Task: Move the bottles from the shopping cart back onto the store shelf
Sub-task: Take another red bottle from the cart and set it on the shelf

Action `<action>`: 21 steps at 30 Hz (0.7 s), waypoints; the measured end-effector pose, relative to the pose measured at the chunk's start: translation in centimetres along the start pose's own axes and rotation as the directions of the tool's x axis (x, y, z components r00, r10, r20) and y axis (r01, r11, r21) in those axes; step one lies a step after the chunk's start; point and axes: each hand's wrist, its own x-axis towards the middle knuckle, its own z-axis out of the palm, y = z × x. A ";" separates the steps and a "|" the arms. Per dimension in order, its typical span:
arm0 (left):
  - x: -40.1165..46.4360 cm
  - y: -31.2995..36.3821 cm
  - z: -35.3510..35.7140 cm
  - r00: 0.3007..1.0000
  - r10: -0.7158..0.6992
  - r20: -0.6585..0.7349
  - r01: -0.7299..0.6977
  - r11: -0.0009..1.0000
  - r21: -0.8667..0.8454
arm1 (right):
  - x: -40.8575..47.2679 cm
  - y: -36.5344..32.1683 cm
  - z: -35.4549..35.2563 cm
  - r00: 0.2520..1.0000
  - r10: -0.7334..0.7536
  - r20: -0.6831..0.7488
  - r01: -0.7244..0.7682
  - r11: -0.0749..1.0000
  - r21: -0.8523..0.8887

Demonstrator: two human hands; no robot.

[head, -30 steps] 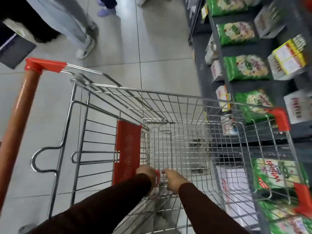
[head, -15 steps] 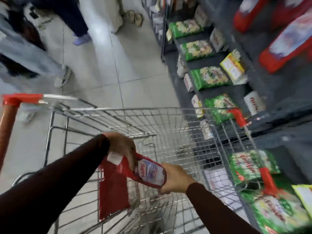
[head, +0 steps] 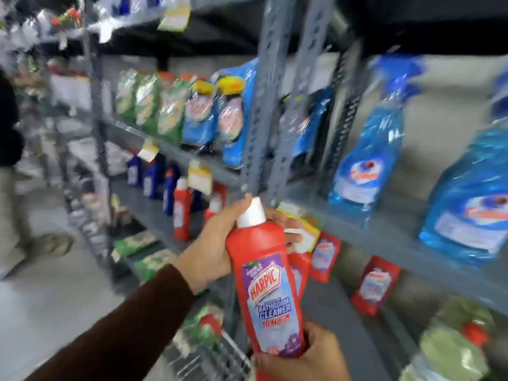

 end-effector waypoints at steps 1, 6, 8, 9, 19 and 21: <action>2.1 0.5 2.9 0.998 0.032 0.061 -0.031 0.999 -0.017 | -0.8 -1.5 -1.9 0.994 -0.054 -0.091 0.058 0.997 0.044; 10.6 2.5 15.2 0.939 0.067 0.337 -0.078 0.997 0.020 | -5.0 -7.4 -11.3 0.903 -0.207 -0.377 0.276 0.952 0.137; 12.5 3.4 19.8 0.905 0.068 0.420 -0.091 0.995 0.035 | -6.8 -9.1 -14.6 0.866 -0.247 -0.436 0.325 0.939 0.114; 13.4 3.9 21.6 0.896 0.066 0.440 -0.097 0.994 0.049 | -7.5 -9.5 -15.9 0.850 -0.260 -0.458 0.347 0.931 0.114; 17.1 6.4 32.3 0.816 0.066 0.574 -0.132 0.989 0.073 | -12.1 -12.2 -23.8 0.785 -0.336 -0.520 0.463 0.877 0.132; 16.9 6.6 33.2 0.809 0.061 0.585 -0.141 0.986 0.092 | -12.6 -12.3 -24.3 0.772 -0.335 -0.541 0.462 0.879 0.115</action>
